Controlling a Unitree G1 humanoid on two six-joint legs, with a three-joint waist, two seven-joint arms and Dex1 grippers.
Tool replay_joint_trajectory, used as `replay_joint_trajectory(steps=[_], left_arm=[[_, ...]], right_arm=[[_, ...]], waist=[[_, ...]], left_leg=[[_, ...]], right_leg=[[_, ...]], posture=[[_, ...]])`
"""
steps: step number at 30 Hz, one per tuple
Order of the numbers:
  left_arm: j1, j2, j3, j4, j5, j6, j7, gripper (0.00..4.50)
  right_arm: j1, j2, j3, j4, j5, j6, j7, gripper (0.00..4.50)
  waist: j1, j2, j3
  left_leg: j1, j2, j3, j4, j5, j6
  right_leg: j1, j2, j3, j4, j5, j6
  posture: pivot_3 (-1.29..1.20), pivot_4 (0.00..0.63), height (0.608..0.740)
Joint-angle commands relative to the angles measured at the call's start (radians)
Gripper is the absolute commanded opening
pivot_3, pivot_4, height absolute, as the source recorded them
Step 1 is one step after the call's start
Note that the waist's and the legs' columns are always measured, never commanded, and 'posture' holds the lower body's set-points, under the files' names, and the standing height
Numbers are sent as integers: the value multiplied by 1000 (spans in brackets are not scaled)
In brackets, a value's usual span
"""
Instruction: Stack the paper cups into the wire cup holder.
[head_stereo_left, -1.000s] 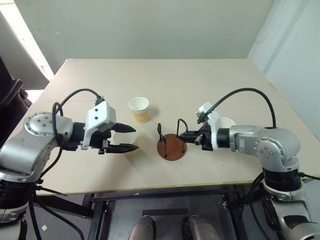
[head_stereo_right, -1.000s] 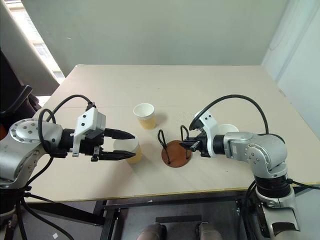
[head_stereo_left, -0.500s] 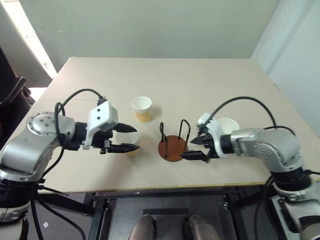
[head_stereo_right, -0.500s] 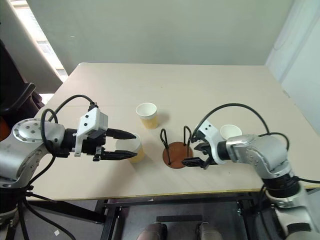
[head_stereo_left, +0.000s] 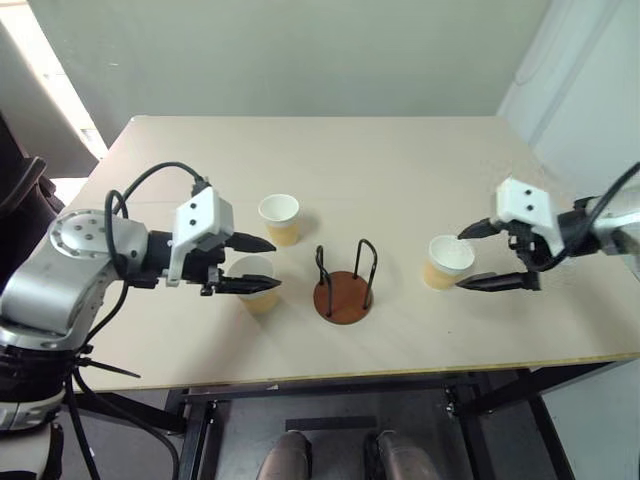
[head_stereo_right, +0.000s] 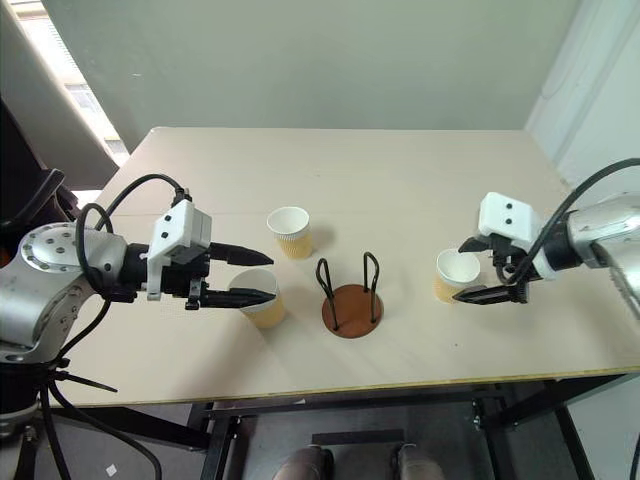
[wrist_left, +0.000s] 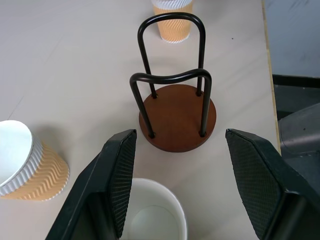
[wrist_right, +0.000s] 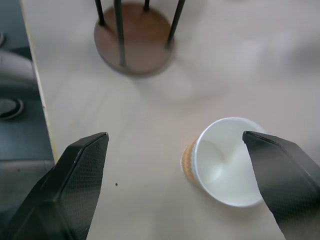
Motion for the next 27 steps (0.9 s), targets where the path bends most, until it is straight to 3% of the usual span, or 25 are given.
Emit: replay_joint_trajectory(steps=[1,4,7,18,23,27], left_arm=[[1,6,24,-26,-11,-1,-4,3063],[14,17,41,-34,-16,5,-1,3063],[28,26,54,-43,-19,12,7,3063],[76,43,91,-67,-20,25,26,3063],[72,43,97,-58,-24,18,27,3063],[74,45,100,-41,-15,8,33,3063]], right_arm=[[-34,37,36,89,-104,-85,8,4465],[-51,72,73,164,-183,-140,16,4465],[-55,97,99,231,-253,-200,21,3882],[-72,146,77,265,-306,-257,95,103],[-146,137,6,201,-220,-237,193,45],[-312,172,-59,208,-142,-188,225,45]], waist=[[0,1,0],[2,1,1],[3,1,1],[2,1,1],[0,2,1],[-3,3,2]], left_leg=[[0,0,0,0,1,1],[0,0,0,0,1,1],[-1,0,0,0,0,3],[-1,0,1,0,-1,3],[-1,0,1,0,-1,3],[-1,0,2,-1,-1,3]], right_leg=[[0,0,0,0,0,0],[0,-1,0,0,0,0],[0,-1,0,0,1,-1],[0,-2,0,0,-2,-5],[0,-2,0,0,-2,-8],[-1,-1,0,1,-4,-10]], posture=[[0,150,740],[0,150,740],[0,150,740],[0,150,740],[0,150,740],[0,150,740]])
